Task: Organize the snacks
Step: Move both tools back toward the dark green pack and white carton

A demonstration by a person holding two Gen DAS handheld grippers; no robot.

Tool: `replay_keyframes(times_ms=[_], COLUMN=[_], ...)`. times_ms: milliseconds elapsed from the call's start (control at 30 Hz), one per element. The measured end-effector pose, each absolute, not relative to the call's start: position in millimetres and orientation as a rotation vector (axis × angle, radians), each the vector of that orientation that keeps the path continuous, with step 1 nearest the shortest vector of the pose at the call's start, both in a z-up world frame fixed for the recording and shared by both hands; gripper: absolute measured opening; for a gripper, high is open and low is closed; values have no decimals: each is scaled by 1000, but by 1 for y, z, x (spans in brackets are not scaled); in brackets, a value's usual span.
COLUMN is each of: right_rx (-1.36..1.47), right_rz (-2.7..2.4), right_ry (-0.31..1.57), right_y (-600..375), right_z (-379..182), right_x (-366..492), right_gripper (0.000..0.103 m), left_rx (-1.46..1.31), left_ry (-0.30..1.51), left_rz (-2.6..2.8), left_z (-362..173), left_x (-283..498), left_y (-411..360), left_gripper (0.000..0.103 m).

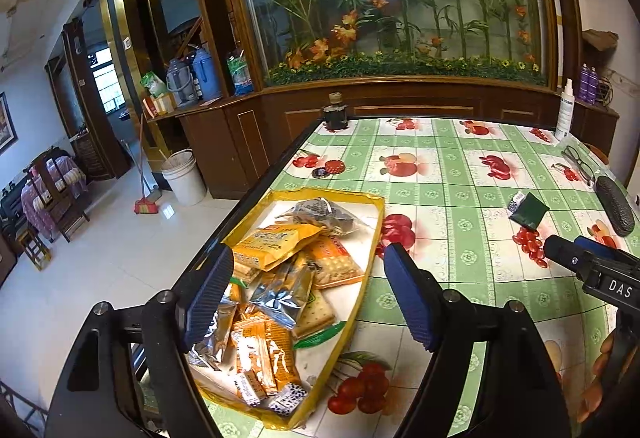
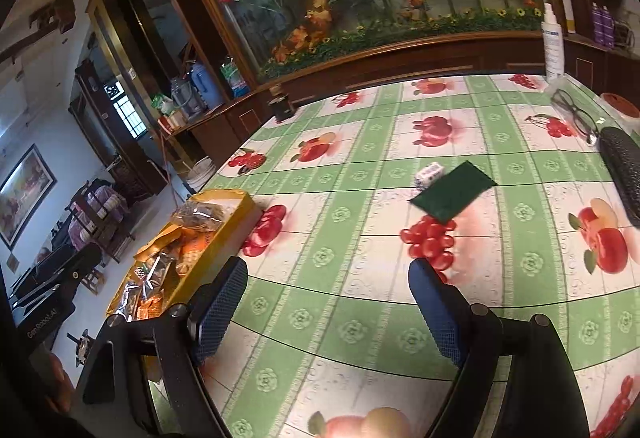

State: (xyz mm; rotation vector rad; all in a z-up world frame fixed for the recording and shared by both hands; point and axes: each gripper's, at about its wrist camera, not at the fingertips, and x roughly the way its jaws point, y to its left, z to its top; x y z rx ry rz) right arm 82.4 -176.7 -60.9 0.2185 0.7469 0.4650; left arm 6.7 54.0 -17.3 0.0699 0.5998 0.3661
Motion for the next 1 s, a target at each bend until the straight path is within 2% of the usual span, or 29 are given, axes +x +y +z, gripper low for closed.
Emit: replay_keyframes(times_ms=[133,533,1000], right_rx=[217,224,214], right_rz=[434,339,182], right_ry=[758,870,897], right_y=[-194,-246,-207], right_z=[-66,-107,-119], right_x=[89,152,214], right_gripper=[85,87,87], left_rx=[72,50,39], left_ry=[627,737,822], left_rz=[338,224,172], left_z=[-24,-55,-81], left_x=[16,44,63], left_y=[41,8,-2], left_gripper=[83,83,83])
